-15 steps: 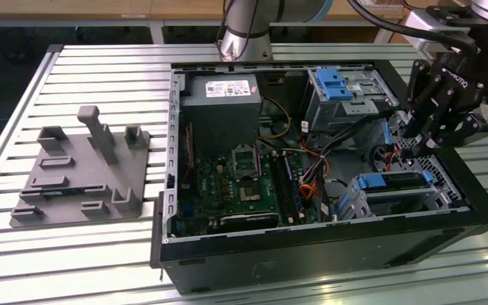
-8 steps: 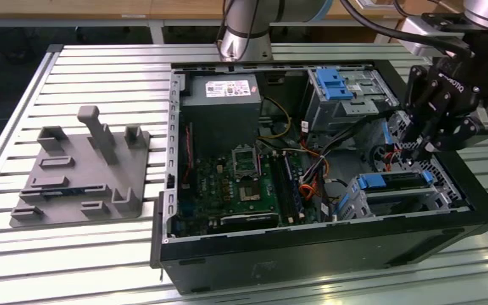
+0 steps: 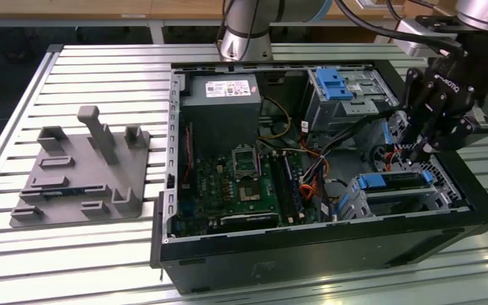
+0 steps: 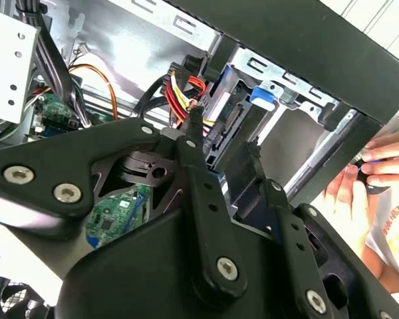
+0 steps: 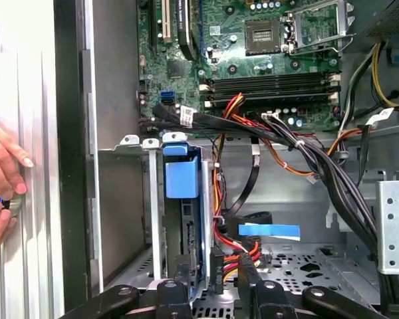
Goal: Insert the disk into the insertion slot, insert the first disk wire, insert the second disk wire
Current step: 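Insert the first disk wire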
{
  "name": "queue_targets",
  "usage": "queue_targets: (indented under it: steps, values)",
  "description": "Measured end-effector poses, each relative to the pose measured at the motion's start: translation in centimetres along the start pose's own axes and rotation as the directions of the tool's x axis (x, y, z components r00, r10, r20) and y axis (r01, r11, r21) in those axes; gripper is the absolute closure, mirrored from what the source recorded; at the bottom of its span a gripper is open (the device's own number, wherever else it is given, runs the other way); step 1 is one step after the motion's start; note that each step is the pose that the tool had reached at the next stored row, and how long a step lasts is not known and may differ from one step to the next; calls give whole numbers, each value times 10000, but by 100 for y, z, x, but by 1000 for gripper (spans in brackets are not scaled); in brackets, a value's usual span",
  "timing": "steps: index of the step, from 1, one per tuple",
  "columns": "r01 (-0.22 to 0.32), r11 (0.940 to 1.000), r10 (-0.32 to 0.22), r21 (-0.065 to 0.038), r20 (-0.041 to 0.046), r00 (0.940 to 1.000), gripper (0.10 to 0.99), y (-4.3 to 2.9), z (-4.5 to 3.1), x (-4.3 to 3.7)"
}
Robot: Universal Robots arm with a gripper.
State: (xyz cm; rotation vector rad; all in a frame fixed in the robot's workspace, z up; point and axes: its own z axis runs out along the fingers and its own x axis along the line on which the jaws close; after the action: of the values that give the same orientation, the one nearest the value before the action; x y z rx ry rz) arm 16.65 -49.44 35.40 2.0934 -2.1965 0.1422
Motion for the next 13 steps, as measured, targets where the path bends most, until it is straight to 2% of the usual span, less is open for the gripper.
queue_targets:
  steps: [6,7,13]
  values:
    - [9,10000,-9,-62,-7,10000,682,-13,7,-19]
    - [11,10000,-11,-76,-8,10000,757,-16,9,-21]
    - [12,9999,-12,-100,-10,10000,757,-27,34,-29]
